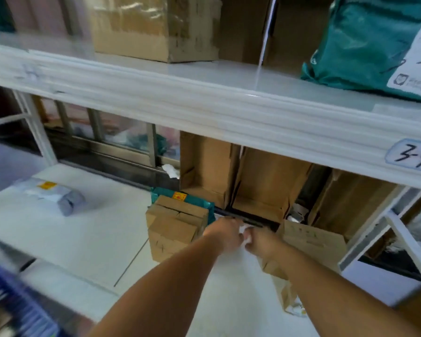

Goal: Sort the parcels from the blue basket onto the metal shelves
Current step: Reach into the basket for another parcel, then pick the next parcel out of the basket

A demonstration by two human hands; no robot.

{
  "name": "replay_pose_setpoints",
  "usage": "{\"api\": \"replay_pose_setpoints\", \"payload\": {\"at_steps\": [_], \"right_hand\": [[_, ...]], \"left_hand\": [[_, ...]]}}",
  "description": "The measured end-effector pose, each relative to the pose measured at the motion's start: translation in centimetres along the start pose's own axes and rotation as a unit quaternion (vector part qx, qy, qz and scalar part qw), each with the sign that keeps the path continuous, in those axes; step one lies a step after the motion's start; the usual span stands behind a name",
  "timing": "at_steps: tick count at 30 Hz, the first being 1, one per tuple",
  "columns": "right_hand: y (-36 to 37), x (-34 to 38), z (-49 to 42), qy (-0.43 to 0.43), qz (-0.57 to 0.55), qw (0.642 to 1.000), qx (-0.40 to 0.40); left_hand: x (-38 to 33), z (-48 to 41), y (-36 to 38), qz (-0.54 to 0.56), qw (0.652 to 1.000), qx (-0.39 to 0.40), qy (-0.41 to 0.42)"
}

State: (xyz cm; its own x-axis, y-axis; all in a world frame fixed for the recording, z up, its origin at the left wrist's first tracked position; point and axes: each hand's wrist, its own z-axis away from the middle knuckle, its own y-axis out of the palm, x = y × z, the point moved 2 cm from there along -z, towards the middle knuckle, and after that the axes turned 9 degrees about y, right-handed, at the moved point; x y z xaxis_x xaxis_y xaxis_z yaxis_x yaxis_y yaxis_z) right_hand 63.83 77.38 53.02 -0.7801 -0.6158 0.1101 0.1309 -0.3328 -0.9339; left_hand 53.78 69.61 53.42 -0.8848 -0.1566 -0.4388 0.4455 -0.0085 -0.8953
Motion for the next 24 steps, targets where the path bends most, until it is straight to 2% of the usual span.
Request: {"api": "replay_pose_setpoints", "payload": {"at_steps": [2,5,8,11,14,17,20,24], "right_hand": [[0.0,3.6,0.6,-0.004,0.045,0.995,0.087],[1.0,10.1,1.7,0.007,0.044,0.981,0.191],[2.9,17.9,2.9,-0.002,0.025,0.972,0.235],[5.5,26.9,4.2,-0.060,0.091,0.964,0.243],[8.7,36.1,5.3,-0.163,0.186,0.950,0.192],[11.6,44.6,6.8,-0.228,0.211,0.934,0.177],[14.2,52.1,8.0,-0.285,0.248,0.907,0.186],[16.8,60.4,8.9,-0.341,0.294,0.872,0.192]], "left_hand": [[2.0,2.5,-1.5,-0.031,0.999,0.021,-0.008],[5.8,7.4,-3.3,-0.096,0.994,0.053,-0.028],[9.7,13.6,-5.1,-0.081,0.995,0.046,-0.038],[14.4,21.2,-6.2,-0.036,0.994,0.035,-0.102],[20.3,28.7,-7.2,-0.003,0.981,0.037,-0.189],[25.8,35.6,-8.3,0.014,0.965,-0.003,-0.261],[30.5,42.3,-8.2,0.021,0.943,-0.033,-0.330],[36.7,50.1,-7.0,0.041,0.897,0.005,-0.440]]}}
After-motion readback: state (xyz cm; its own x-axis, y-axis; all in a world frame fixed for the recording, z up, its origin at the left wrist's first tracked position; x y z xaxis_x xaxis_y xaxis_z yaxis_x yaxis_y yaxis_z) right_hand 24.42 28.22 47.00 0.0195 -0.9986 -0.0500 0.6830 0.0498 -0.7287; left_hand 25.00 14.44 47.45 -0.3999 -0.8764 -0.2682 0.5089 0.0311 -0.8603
